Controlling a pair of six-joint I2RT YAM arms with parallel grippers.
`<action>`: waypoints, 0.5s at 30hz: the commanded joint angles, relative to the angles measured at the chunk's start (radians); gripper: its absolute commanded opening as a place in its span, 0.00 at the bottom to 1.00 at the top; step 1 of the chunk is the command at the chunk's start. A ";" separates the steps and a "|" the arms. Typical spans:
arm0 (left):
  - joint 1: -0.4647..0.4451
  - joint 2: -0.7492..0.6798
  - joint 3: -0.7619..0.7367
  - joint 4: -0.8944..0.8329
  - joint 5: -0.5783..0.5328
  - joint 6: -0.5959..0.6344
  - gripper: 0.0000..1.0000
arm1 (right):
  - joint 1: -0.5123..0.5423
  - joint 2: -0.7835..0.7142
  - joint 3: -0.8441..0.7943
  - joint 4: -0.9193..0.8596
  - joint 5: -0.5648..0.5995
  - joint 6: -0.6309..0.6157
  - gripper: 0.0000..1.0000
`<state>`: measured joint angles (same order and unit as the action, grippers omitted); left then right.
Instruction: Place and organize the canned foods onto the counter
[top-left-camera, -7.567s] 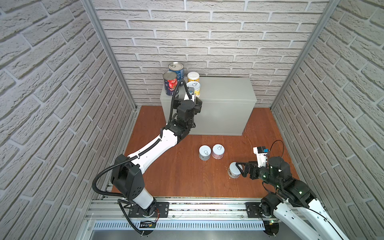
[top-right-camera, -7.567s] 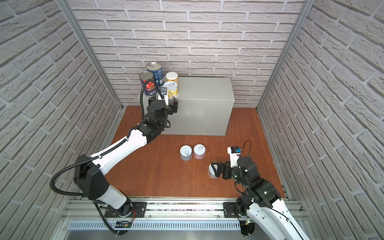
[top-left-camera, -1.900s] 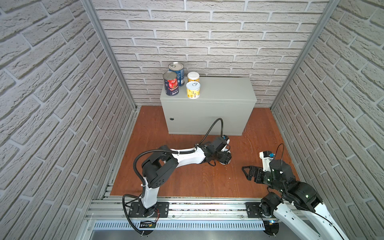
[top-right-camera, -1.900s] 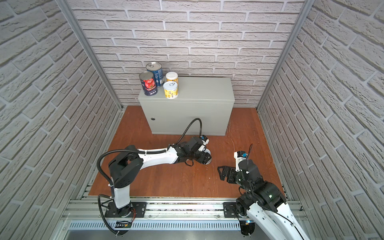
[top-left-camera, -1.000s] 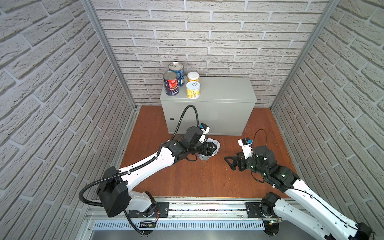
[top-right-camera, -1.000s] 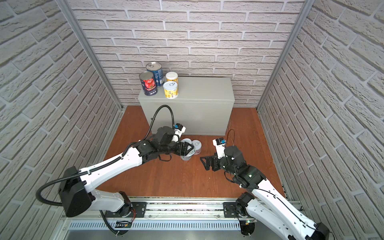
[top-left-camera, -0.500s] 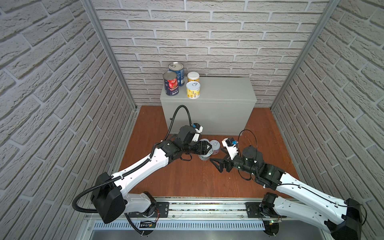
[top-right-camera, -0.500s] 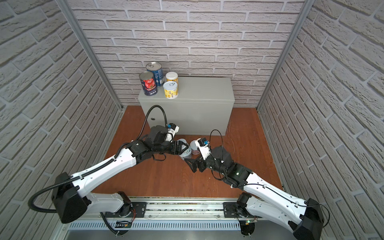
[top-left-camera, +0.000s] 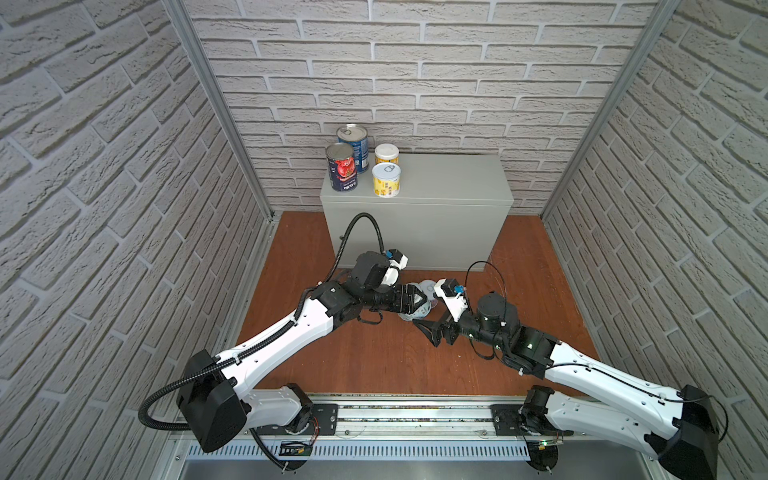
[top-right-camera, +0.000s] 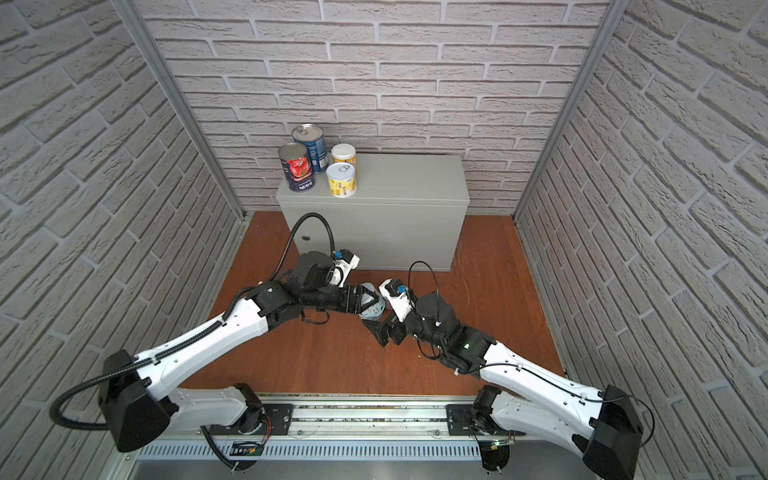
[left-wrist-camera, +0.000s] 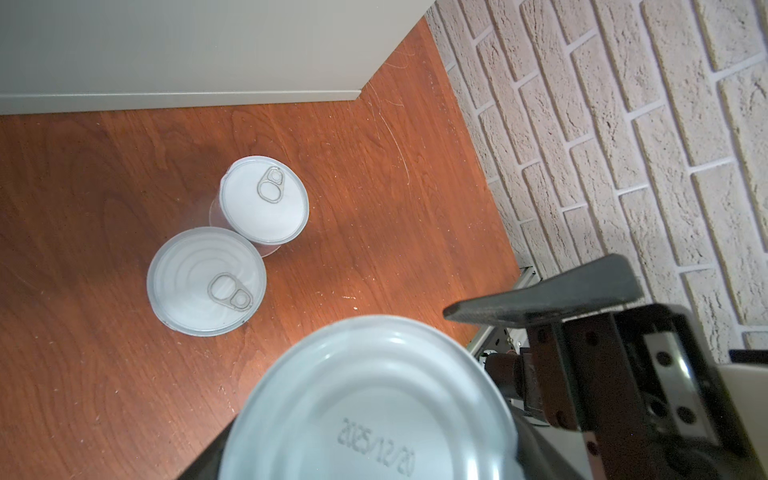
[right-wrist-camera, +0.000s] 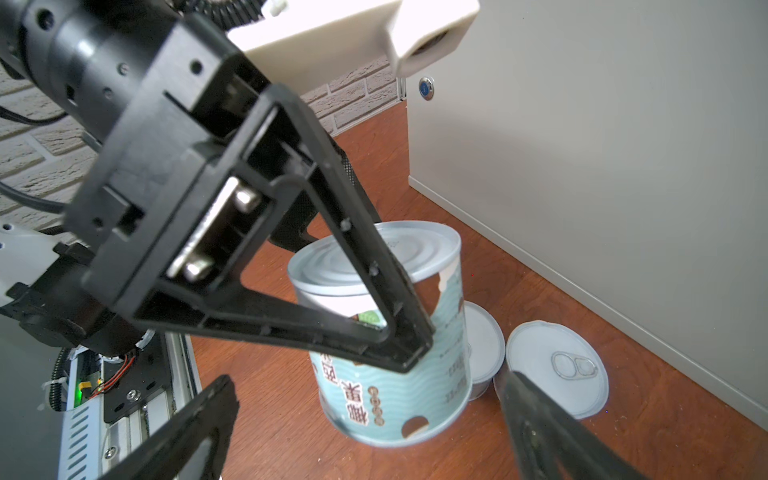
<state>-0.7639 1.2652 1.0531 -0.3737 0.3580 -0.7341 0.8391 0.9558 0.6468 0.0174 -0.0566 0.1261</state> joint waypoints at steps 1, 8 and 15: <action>0.005 -0.028 0.026 0.099 0.053 0.003 0.54 | 0.010 0.002 0.019 0.022 0.021 -0.033 1.00; 0.005 -0.009 0.027 0.149 0.128 -0.031 0.54 | 0.009 0.017 0.034 0.015 0.037 -0.036 1.00; 0.005 0.004 0.011 0.193 0.144 -0.031 0.55 | 0.010 0.023 0.038 0.012 0.068 -0.054 1.00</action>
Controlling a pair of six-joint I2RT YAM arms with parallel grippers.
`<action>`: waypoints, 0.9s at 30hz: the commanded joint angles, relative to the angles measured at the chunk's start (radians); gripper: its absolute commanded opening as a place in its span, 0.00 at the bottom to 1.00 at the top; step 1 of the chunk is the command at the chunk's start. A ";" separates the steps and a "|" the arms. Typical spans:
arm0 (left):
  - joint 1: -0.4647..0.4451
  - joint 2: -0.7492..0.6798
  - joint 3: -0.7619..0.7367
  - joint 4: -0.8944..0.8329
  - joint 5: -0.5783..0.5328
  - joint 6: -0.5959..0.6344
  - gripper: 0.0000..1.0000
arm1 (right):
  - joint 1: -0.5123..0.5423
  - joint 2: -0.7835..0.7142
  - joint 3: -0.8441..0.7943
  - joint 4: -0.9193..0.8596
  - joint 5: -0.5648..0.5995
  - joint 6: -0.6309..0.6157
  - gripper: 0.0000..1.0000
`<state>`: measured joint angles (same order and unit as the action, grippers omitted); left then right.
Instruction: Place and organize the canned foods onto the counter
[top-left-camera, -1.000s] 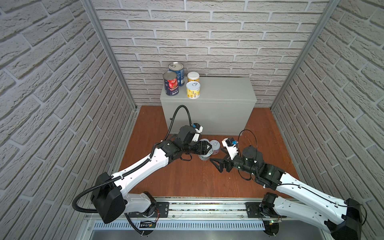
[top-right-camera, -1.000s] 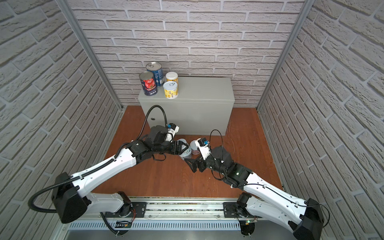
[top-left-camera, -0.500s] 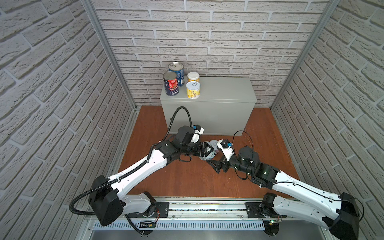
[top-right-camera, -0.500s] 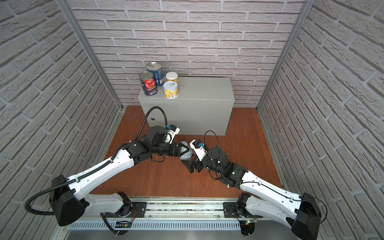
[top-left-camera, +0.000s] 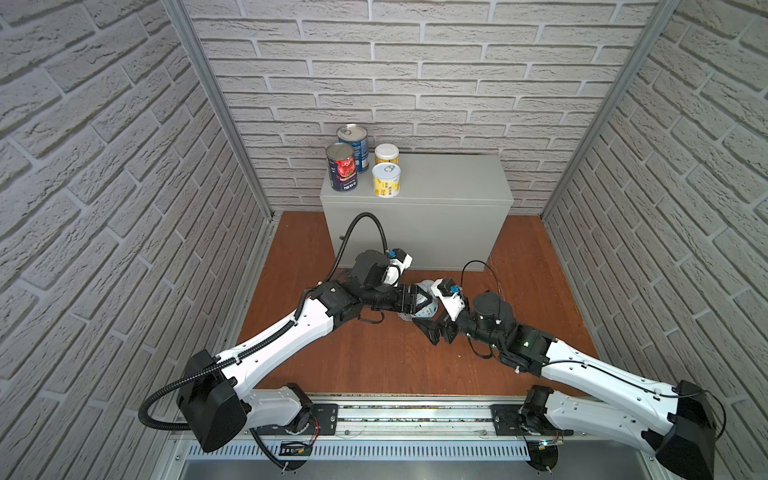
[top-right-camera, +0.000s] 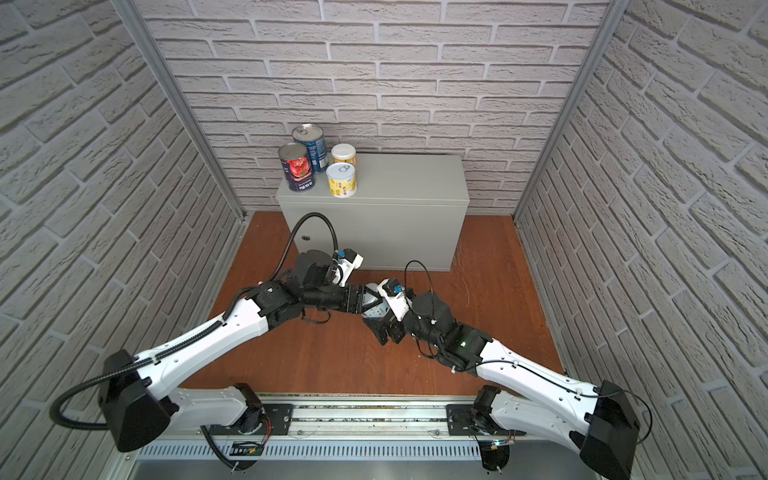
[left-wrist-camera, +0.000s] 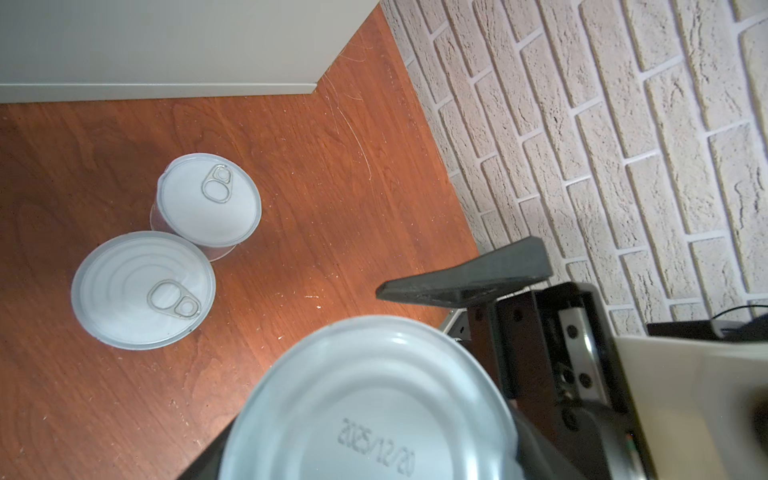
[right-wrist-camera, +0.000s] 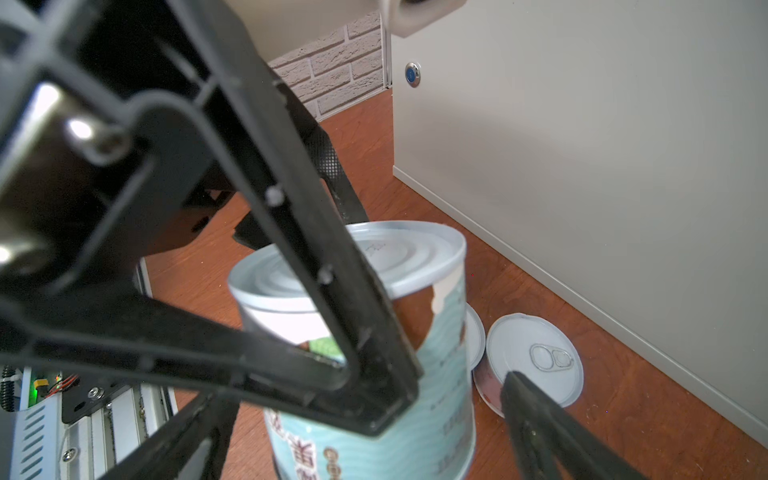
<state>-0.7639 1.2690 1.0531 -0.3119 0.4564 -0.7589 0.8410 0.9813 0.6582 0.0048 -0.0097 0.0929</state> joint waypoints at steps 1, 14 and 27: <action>0.005 0.006 0.012 0.134 0.050 -0.011 0.55 | 0.009 -0.003 0.028 0.024 0.025 -0.023 1.00; -0.033 0.063 0.031 0.145 0.047 -0.017 0.54 | 0.009 -0.013 0.011 0.037 0.104 -0.038 0.98; -0.058 0.063 0.034 0.171 0.039 -0.034 0.54 | 0.006 0.010 0.008 0.029 0.122 -0.027 0.98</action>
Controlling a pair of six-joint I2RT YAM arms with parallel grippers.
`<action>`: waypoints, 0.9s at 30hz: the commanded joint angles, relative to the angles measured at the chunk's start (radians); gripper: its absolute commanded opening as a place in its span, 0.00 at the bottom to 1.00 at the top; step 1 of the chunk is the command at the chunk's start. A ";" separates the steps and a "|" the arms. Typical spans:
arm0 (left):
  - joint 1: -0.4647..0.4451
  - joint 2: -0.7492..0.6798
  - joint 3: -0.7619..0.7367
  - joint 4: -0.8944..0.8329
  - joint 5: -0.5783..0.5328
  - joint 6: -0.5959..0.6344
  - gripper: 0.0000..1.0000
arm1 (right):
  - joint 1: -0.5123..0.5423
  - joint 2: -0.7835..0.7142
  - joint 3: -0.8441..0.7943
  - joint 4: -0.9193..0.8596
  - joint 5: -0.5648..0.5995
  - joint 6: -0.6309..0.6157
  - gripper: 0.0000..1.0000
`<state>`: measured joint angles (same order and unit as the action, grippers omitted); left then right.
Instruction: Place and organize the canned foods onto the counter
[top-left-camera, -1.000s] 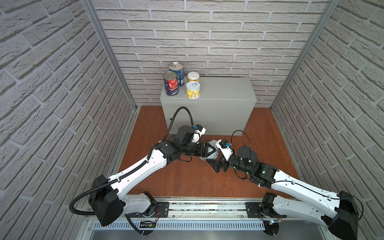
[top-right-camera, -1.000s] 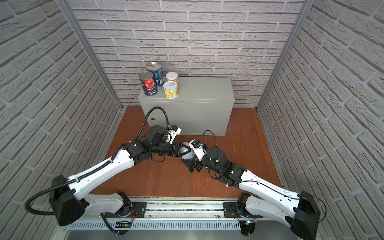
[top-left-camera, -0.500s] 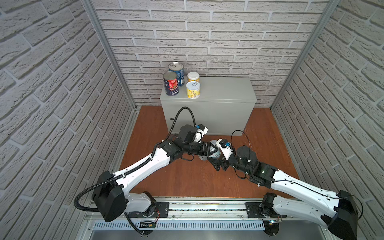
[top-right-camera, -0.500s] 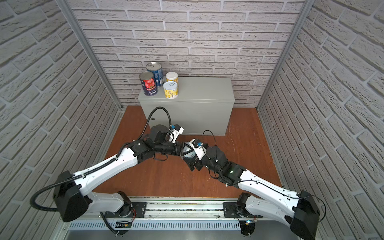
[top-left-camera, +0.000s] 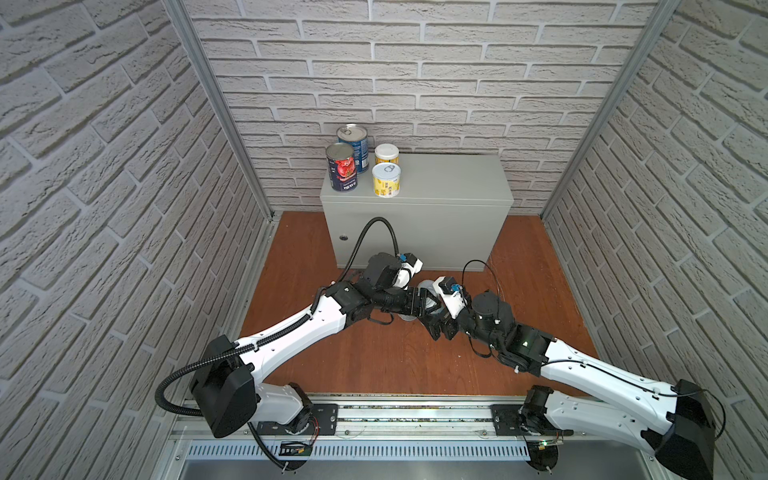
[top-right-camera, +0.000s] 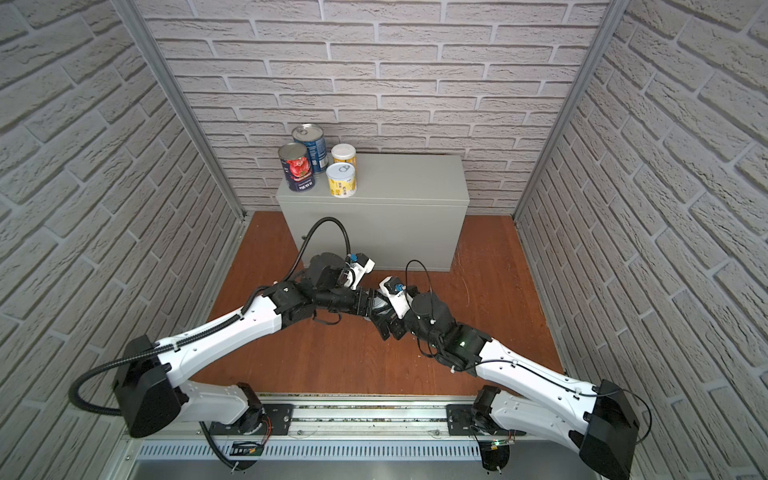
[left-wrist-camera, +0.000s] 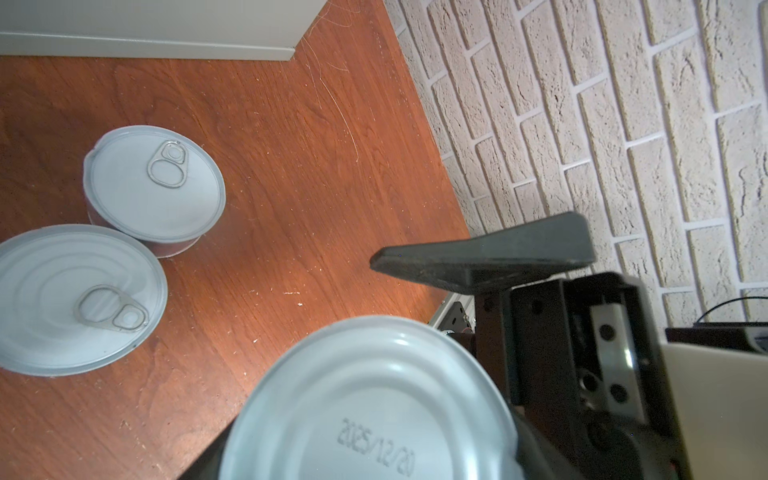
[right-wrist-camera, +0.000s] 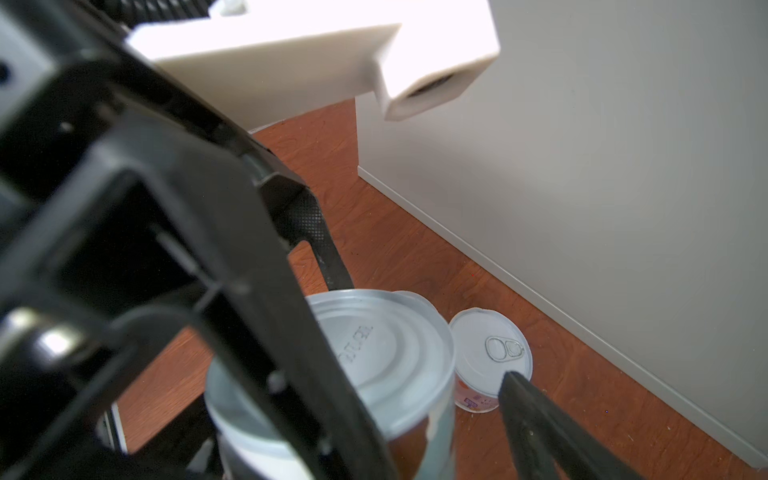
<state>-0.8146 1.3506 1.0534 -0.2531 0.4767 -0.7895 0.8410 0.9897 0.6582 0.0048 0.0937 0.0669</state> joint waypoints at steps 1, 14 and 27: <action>-0.008 -0.021 0.034 0.112 0.020 -0.004 0.54 | 0.007 0.001 0.007 0.031 0.017 0.001 0.98; -0.012 -0.043 0.033 0.115 0.022 -0.005 0.54 | 0.007 -0.005 0.001 0.054 0.018 0.027 0.99; -0.015 -0.062 0.036 0.113 0.024 -0.005 0.54 | 0.007 0.010 -0.002 0.075 0.009 0.034 0.93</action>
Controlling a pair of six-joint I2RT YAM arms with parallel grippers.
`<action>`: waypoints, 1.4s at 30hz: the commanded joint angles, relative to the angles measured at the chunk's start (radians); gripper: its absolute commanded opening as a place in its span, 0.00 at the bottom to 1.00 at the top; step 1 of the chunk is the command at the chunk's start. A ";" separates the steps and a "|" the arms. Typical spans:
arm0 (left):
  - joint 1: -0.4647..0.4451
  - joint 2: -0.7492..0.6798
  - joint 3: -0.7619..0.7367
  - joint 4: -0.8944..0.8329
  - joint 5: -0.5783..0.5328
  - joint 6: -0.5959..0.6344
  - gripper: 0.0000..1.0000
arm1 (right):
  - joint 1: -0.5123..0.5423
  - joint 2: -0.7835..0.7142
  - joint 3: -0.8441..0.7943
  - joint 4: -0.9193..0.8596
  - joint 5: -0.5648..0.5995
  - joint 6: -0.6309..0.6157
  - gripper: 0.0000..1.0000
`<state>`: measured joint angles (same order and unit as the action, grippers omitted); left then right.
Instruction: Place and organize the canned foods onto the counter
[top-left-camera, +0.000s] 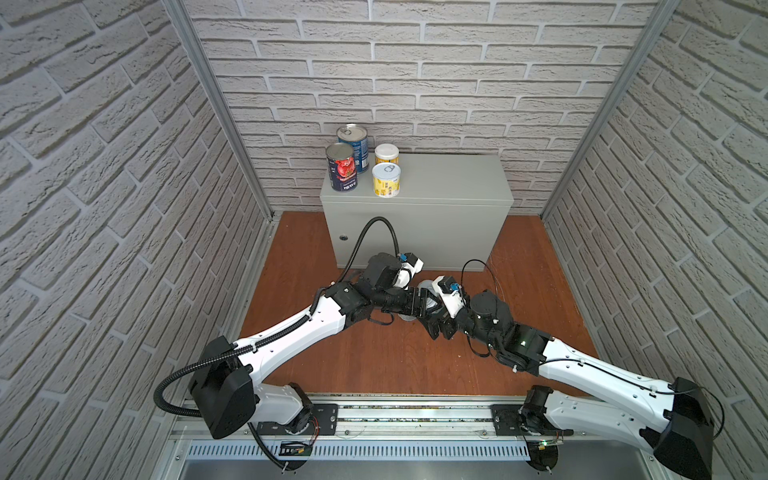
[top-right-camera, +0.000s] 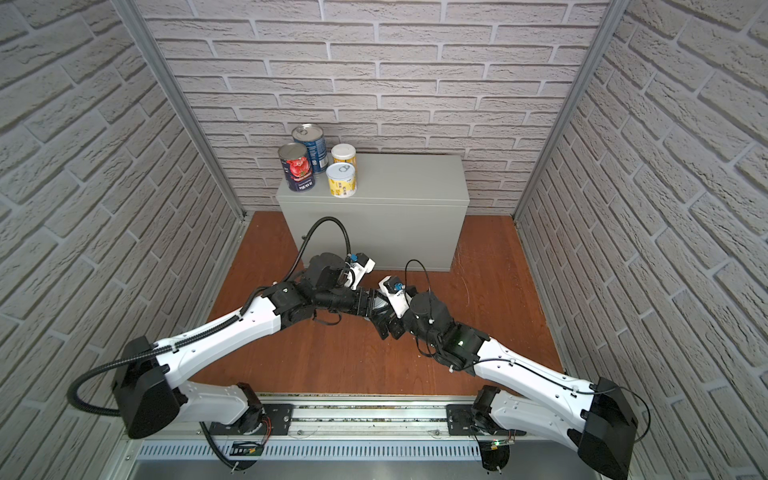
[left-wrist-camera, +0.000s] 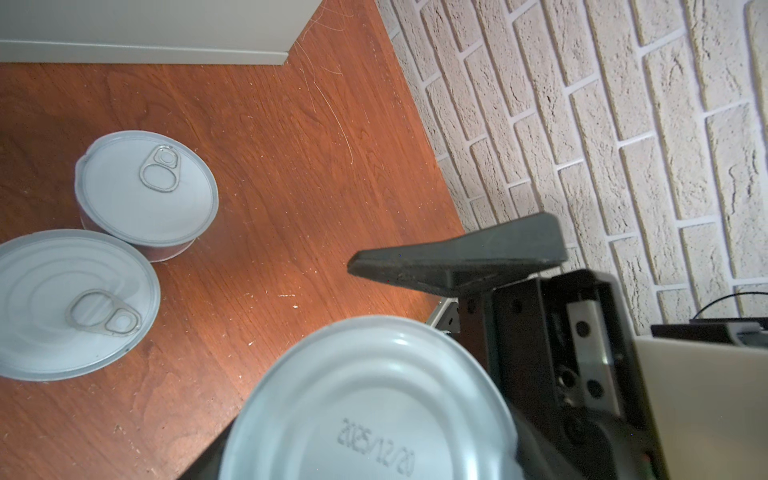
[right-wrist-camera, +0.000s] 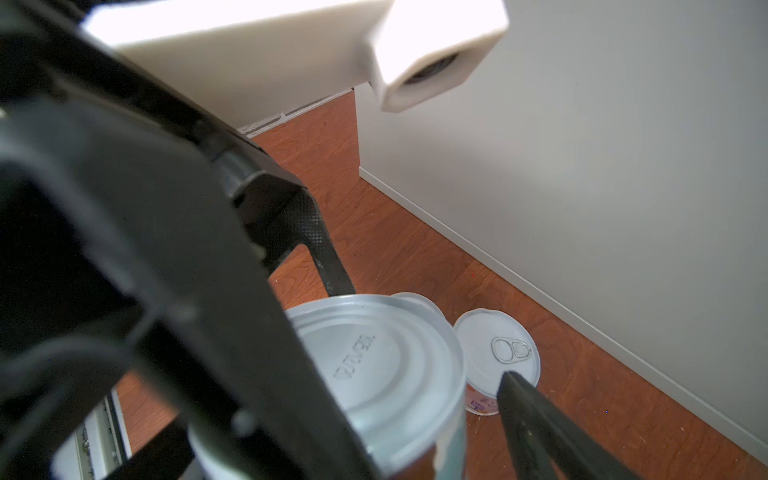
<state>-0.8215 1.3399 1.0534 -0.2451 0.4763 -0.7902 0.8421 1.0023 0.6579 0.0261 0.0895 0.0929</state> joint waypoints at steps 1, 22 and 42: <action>-0.009 -0.052 0.036 0.105 0.024 -0.005 0.54 | 0.005 -0.002 -0.001 0.053 0.013 0.008 0.92; -0.010 -0.027 0.020 0.102 0.003 -0.023 0.98 | 0.005 -0.097 -0.029 0.085 0.032 0.088 0.81; 0.004 -0.240 -0.222 -0.011 -0.397 0.067 0.98 | -0.025 -0.280 0.002 -0.309 0.258 0.289 0.94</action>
<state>-0.8185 1.0725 0.8875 -0.3023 0.1184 -0.7341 0.8200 0.7628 0.6758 -0.2386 0.2886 0.3420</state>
